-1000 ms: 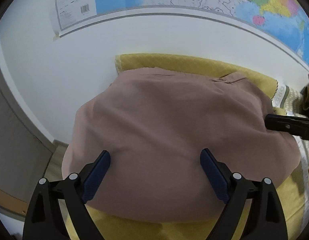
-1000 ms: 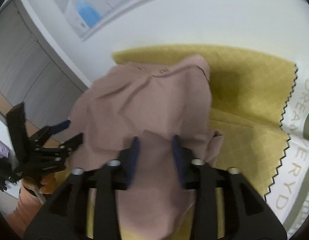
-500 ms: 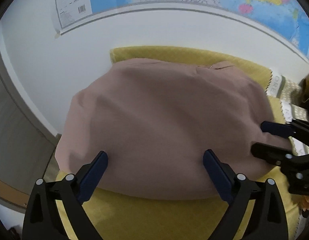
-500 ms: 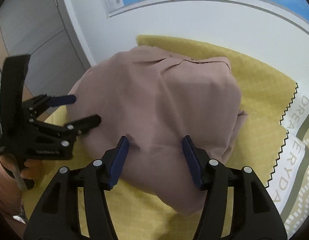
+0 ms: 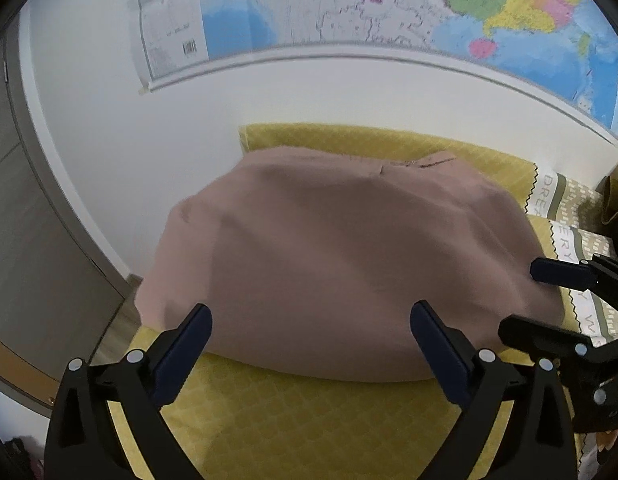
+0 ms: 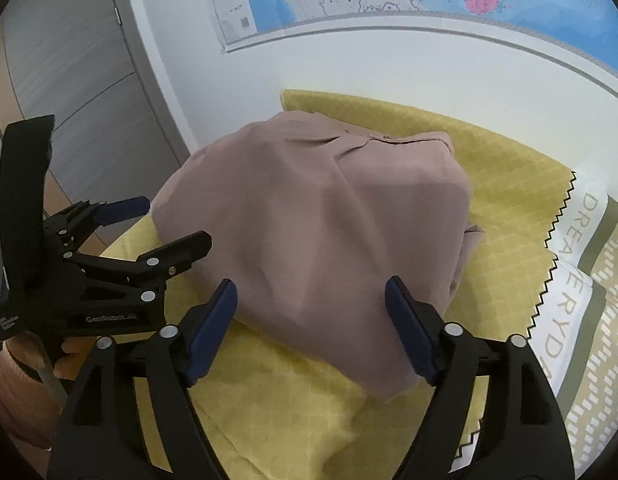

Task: Fold large clothes
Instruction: 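Pull both tools back away from the placed jacket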

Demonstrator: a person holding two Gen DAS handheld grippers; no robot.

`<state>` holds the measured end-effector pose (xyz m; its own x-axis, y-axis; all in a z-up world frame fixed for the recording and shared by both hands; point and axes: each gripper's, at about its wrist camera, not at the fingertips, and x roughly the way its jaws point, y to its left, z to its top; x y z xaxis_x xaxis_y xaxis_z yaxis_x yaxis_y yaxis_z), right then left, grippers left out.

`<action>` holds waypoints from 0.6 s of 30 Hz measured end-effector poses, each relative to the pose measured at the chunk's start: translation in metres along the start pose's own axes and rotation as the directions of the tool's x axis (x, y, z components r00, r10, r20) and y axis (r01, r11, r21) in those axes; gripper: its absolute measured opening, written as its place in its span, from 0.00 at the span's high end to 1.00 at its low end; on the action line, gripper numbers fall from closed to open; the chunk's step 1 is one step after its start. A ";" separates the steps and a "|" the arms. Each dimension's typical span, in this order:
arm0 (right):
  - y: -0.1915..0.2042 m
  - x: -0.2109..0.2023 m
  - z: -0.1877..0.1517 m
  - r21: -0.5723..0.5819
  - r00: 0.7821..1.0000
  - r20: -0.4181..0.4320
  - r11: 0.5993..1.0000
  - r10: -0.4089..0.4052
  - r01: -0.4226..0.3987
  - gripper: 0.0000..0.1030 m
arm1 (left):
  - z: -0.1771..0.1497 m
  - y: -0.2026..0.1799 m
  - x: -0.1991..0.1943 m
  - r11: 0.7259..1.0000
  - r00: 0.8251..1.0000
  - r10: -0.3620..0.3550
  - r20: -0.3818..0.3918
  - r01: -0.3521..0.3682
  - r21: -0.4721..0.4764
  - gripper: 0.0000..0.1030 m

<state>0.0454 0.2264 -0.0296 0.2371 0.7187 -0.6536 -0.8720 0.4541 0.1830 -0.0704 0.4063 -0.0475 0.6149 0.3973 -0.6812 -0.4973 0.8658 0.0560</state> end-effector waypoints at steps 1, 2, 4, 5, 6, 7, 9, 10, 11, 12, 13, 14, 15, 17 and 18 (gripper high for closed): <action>0.000 -0.002 0.000 0.003 1.000 0.008 1.000 0.001 -0.001 0.22 | 0.000 -0.002 -0.005 1.000 1.000 0.013 0.015 -0.013 0.000 0.07; 0.000 -0.005 -0.001 0.005 1.000 0.014 1.000 0.001 -0.001 0.20 | 0.000 -0.003 -0.008 1.000 0.999 0.019 0.026 -0.019 -0.001 0.07; 0.001 -0.011 -0.001 0.008 0.999 0.032 1.000 -0.013 0.013 0.17 | 0.000 -0.004 -0.015 1.000 0.999 0.021 0.036 -0.021 -0.011 0.07; 0.001 -0.012 0.000 0.007 0.999 0.037 1.000 -0.019 0.018 0.16 | 0.000 -0.004 -0.019 1.000 0.999 0.025 0.047 -0.024 -0.019 0.07; 0.002 -0.014 -0.001 0.006 0.999 0.044 1.000 -0.020 0.020 0.15 | 0.000 -0.004 -0.022 0.999 0.998 0.028 0.053 -0.026 -0.022 0.07; 0.003 -0.014 0.000 0.002 0.999 0.046 1.000 -0.018 0.018 0.14 | 0.000 -0.005 -0.026 0.999 0.997 0.036 0.062 -0.034 -0.022 0.07; 0.005 -0.018 0.000 -0.001 0.998 0.060 1.000 -0.030 0.030 0.11 | 0.000 -0.005 -0.032 0.998 0.996 0.051 0.074 -0.049 -0.027 0.07; 0.005 -0.019 0.000 -0.002 0.997 0.066 1.000 -0.028 0.028 0.08 | 0.000 -0.005 -0.035 0.998 0.995 0.062 0.080 -0.059 -0.031 0.07; 0.006 -0.022 -0.001 -0.008 0.997 0.074 0.999 -0.037 0.037 0.06 | 0.001 -0.006 -0.038 0.997 0.994 0.066 0.086 -0.064 -0.034 0.07; 0.006 -0.023 -0.001 -0.011 0.995 0.082 0.999 -0.050 0.051 0.06 | 0.001 -0.006 -0.040 0.997 0.994 0.070 0.087 -0.067 -0.036 0.07; 0.006 -0.025 -0.001 -0.014 0.994 0.090 0.998 -0.054 0.055 0.06 | 0.001 -0.005 -0.044 0.996 0.992 0.085 0.091 -0.081 -0.048 0.07; 0.006 -0.025 -0.001 -0.013 0.994 0.091 0.998 -0.054 0.055 0.06 | -0.001 -0.005 -0.046 0.995 0.992 0.086 0.090 -0.081 -0.058 0.07; 0.006 -0.028 -0.001 -0.010 0.993 0.097 0.998 -0.060 0.061 0.06 | -0.001 -0.005 -0.048 0.995 0.993 0.080 0.083 -0.075 -0.070 0.07; 0.006 -0.031 -0.002 -0.006 0.992 0.109 0.998 -0.060 0.061 0.06 | -0.003 -0.004 -0.054 0.993 0.993 0.084 0.084 -0.076 -0.093 0.07; 0.007 -0.034 -0.003 -0.005 0.992 0.114 0.998 -0.061 0.062 0.06 | -0.004 -0.005 -0.058 0.991 0.991 0.098 0.092 -0.089 -0.097 0.07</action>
<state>0.0298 0.2037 -0.0087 0.3366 0.7450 -0.5759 -0.8579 0.4948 0.1386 -0.1055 0.3776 -0.0114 0.6169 0.5061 -0.6027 -0.6068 0.7936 0.0452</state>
